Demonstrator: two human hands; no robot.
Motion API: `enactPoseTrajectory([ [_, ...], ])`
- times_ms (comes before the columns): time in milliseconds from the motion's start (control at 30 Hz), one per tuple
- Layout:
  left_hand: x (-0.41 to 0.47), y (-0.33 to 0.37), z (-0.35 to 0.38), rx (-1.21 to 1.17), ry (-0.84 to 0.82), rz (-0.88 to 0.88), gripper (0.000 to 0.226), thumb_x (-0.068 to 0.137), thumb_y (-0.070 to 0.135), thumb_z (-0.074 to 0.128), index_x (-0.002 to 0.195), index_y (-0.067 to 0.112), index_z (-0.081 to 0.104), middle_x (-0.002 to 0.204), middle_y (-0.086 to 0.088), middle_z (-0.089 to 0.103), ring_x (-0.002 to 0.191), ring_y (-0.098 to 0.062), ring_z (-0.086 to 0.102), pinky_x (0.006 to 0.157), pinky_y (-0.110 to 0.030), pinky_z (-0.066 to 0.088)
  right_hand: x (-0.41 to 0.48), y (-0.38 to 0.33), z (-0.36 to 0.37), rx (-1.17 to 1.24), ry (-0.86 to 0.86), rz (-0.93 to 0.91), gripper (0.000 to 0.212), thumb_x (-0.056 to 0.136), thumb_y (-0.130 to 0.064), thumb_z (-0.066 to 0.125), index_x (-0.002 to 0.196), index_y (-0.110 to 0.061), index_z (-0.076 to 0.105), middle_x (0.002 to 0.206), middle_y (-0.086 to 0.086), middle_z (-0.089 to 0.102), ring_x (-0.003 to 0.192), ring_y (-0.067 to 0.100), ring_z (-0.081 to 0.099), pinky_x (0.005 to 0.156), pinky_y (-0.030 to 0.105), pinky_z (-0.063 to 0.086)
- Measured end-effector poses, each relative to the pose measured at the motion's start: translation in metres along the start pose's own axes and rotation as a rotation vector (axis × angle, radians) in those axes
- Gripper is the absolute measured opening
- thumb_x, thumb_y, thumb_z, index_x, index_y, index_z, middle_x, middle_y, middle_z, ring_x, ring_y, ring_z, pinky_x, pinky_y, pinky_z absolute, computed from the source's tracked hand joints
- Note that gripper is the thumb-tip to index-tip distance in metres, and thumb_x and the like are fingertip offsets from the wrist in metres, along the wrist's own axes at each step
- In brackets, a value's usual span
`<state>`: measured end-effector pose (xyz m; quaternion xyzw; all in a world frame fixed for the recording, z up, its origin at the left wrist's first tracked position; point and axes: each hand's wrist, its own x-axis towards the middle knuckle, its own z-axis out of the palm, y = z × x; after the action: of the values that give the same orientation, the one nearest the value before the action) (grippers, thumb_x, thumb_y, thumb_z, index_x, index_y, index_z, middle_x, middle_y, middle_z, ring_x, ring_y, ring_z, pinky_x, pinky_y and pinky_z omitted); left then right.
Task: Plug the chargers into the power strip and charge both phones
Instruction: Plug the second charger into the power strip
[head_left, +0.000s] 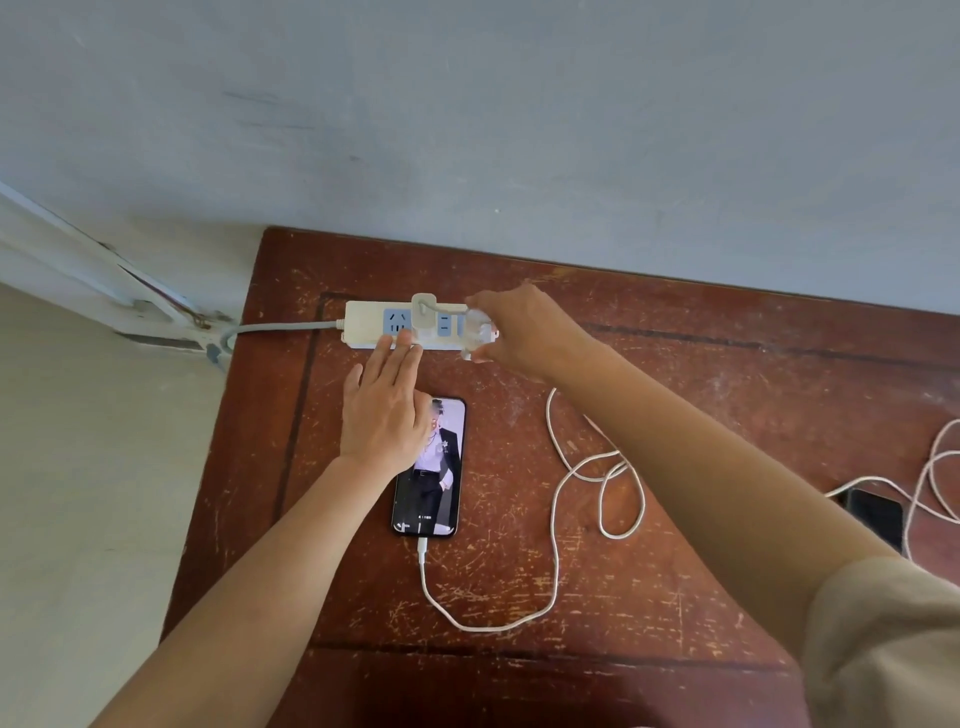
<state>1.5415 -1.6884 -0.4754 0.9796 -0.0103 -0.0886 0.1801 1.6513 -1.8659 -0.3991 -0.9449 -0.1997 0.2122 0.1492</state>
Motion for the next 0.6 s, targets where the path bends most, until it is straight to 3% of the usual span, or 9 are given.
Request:
enactPoseTrajectory([
  [233, 0.002, -0.003, -0.003, 0.020, -0.048, 0.009, 0.055, 0.101, 0.021, 0.040, 0.154, 0.008, 0.030, 0.166, -0.009, 0.021, 0.154, -0.027, 0.013, 0.120, -0.056, 0.027, 0.002, -0.005, 0.007, -0.055, -0.008, -0.002, 0.063, 0.086, -0.031, 0.079, 0.142, -0.016, 0.054, 0.126, 0.015, 0.071, 0.112, 0.038, 0.067, 0.085, 0.044, 0.057],
  [400, 0.008, -0.006, -0.019, 0.154, -0.201, 0.023, 0.055, 0.103, 0.029, 0.036, 0.155, 0.014, 0.024, 0.169, -0.003, 0.008, 0.155, -0.022, 0.005, 0.122, -0.059, 0.020, -0.009, -0.007, 0.000, -0.246, 0.005, 0.004, 0.078, 0.089, -0.046, 0.072, 0.154, -0.022, 0.036, 0.149, 0.007, 0.054, 0.129, 0.032, 0.056, 0.093, 0.046, 0.051],
  [500, 0.001, 0.004, -0.034, 0.232, -0.177, 0.022, 0.051, 0.104, 0.032, 0.035, 0.151, 0.014, 0.032, 0.168, -0.007, 0.015, 0.154, -0.025, 0.013, 0.120, -0.062, 0.020, -0.035, -0.003, 0.000, -0.168, 0.188, 0.055, 0.092, 0.087, -0.039, 0.074, 0.159, -0.015, 0.021, 0.166, 0.015, 0.021, 0.145, 0.035, 0.036, 0.107, 0.049, 0.043],
  [600, -0.023, 0.029, -0.040, 0.234, -0.020, 0.014, 0.052, 0.103, 0.035, 0.038, 0.149, 0.013, 0.038, 0.164, -0.016, 0.025, 0.151, -0.033, 0.022, 0.118, -0.062, 0.024, -0.090, 0.015, 0.011, -0.021, 0.437, 0.141, 0.082, 0.094, -0.038, 0.065, 0.159, -0.016, 0.021, 0.168, 0.017, 0.013, 0.150, 0.036, 0.028, 0.116, 0.048, 0.035],
])
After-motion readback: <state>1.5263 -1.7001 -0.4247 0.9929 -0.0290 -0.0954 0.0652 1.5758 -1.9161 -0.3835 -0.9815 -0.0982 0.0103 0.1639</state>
